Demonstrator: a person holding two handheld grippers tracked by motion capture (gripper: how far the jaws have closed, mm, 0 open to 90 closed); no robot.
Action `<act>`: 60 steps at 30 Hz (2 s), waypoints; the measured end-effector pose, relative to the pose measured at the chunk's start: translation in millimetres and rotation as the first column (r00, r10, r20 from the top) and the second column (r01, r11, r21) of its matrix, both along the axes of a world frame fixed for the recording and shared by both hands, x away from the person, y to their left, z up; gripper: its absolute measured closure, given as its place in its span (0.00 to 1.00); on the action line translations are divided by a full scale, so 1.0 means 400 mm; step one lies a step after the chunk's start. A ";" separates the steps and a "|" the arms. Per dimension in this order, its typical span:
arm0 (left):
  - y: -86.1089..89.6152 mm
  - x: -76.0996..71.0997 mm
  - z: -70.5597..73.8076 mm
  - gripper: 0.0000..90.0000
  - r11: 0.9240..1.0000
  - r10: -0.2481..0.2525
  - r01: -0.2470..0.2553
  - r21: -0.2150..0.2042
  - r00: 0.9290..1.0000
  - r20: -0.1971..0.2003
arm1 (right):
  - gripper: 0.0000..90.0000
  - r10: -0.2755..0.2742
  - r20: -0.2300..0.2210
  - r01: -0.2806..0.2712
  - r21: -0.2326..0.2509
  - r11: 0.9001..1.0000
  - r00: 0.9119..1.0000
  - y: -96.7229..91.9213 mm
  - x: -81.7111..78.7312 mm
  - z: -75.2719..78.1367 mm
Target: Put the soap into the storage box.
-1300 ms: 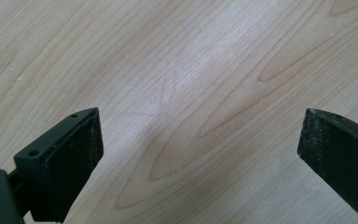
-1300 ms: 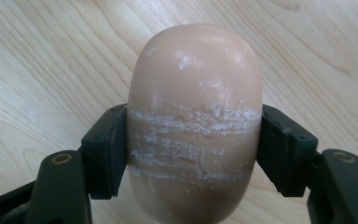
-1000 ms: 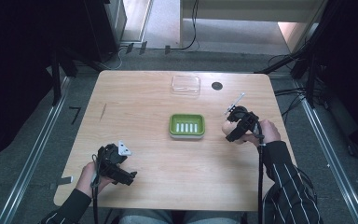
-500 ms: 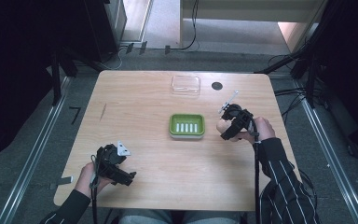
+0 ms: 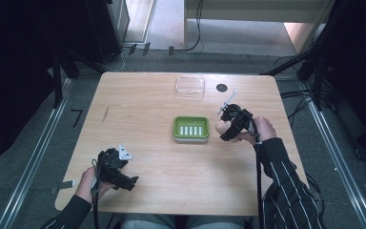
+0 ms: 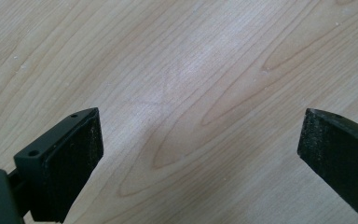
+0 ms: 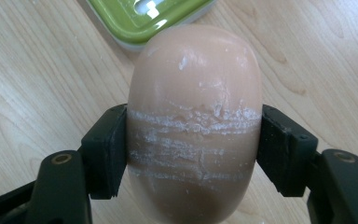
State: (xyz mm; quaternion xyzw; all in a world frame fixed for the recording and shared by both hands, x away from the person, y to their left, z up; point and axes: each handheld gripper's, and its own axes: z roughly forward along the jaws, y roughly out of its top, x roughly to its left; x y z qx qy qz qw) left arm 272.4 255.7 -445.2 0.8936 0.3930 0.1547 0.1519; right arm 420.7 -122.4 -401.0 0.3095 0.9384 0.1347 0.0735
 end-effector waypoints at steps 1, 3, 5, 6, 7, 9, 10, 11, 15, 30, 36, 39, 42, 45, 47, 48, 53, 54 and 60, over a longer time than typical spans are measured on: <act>0.000 0.000 0.000 0.01 1.000 0.000 0.000 0.000 1.000 0.000 | 0.37 0.000 0.000 0.000 0.000 1.000 1.000 0.000 0.000 0.000; 0.000 0.000 -0.001 0.01 1.000 0.000 0.000 -0.001 1.000 0.001 | 0.37 0.005 0.005 -0.005 0.003 1.000 1.000 0.005 0.003 0.002; 0.001 0.000 -0.002 0.01 1.000 0.003 -0.003 -0.003 1.000 -0.001 | 0.37 0.010 0.007 -0.010 0.002 1.000 1.000 0.012 0.005 0.004; 0.002 0.000 -0.002 0.01 1.000 0.004 -0.004 0.000 1.000 -0.002 | 0.37 0.017 0.010 -0.017 0.005 1.000 1.000 0.018 0.008 0.006; 0.002 0.000 -0.002 0.01 1.000 0.004 -0.004 0.000 1.000 -0.002 | 0.37 0.017 0.010 -0.017 0.005 1.000 1.000 0.018 0.008 0.006; 0.003 -0.001 -0.003 0.01 1.000 0.005 -0.005 -0.003 1.000 -0.004 | 0.37 0.022 0.012 -0.022 0.007 1.000 1.000 0.024 0.011 0.009; 0.005 -0.002 -0.003 0.01 1.000 0.004 -0.004 -0.003 1.000 -0.005 | 0.37 0.028 0.018 -0.028 0.008 1.000 0.999 0.030 0.013 0.012; 0.005 -0.002 -0.003 0.01 1.000 0.004 -0.004 -0.003 1.000 -0.005 | 0.37 0.028 0.018 -0.028 0.008 1.000 0.999 0.030 0.013 0.012; 0.008 -0.004 -0.003 0.01 1.000 0.006 -0.006 -0.002 1.000 -0.007 | 0.37 0.047 0.017 -0.047 0.000 0.999 0.999 0.043 0.014 0.014; 0.030 -0.024 -0.003 0.01 1.000 0.027 -0.027 0.002 1.000 -0.004 | 0.37 0.090 0.034 -0.090 0.001 0.996 0.995 0.078 0.025 0.022; 0.035 -0.027 -0.004 0.01 0.999 0.033 -0.033 -0.003 0.999 0.000 | 0.37 0.100 0.040 -0.100 -0.002 0.995 0.994 0.092 0.030 0.025; 0.035 -0.027 -0.004 0.01 0.999 0.034 -0.034 -0.002 0.999 0.002 | 0.37 0.110 0.043 -0.110 -0.007 0.994 0.993 0.103 0.031 0.026; 0.037 -0.028 -0.004 0.01 0.999 0.035 -0.035 -0.001 0.999 -0.002 | 0.37 0.125 0.049 -0.125 -0.010 0.992 0.991 0.111 0.038 0.026; 0.039 -0.031 -0.005 0.01 0.999 0.038 -0.038 -0.006 0.999 0.000 | 0.37 0.132 0.051 -0.132 -0.014 0.991 0.990 0.117 0.040 0.026; 0.041 -0.033 -0.004 0.01 0.999 0.039 -0.039 -0.001 0.999 -0.003 | 0.37 0.135 0.053 -0.134 -0.011 0.991 0.989 0.121 0.042 0.025; 0.044 -0.036 -0.004 0.01 0.999 0.042 -0.042 0.000 0.999 -0.002 | 0.37 0.143 0.050 -0.142 -0.012 0.990 0.988 0.127 0.044 0.024; 0.049 -0.042 -0.004 0.01 0.999 0.053 -0.053 0.001 0.999 -0.003 | 0.37 0.161 0.055 -0.161 -0.016 0.987 0.985 0.141 0.047 0.025; 0.051 -0.044 -0.004 0.01 0.998 0.055 -0.055 -0.003 0.998 -0.001 | 0.37 0.160 0.055 -0.159 -0.016 0.987 0.986 0.145 0.047 0.025; 0.054 -0.047 -0.003 0.01 0.998 0.056 -0.056 0.003 0.998 -0.002 | 0.37 0.183 0.062 -0.182 -0.015 0.983 0.981 0.161 0.047 0.027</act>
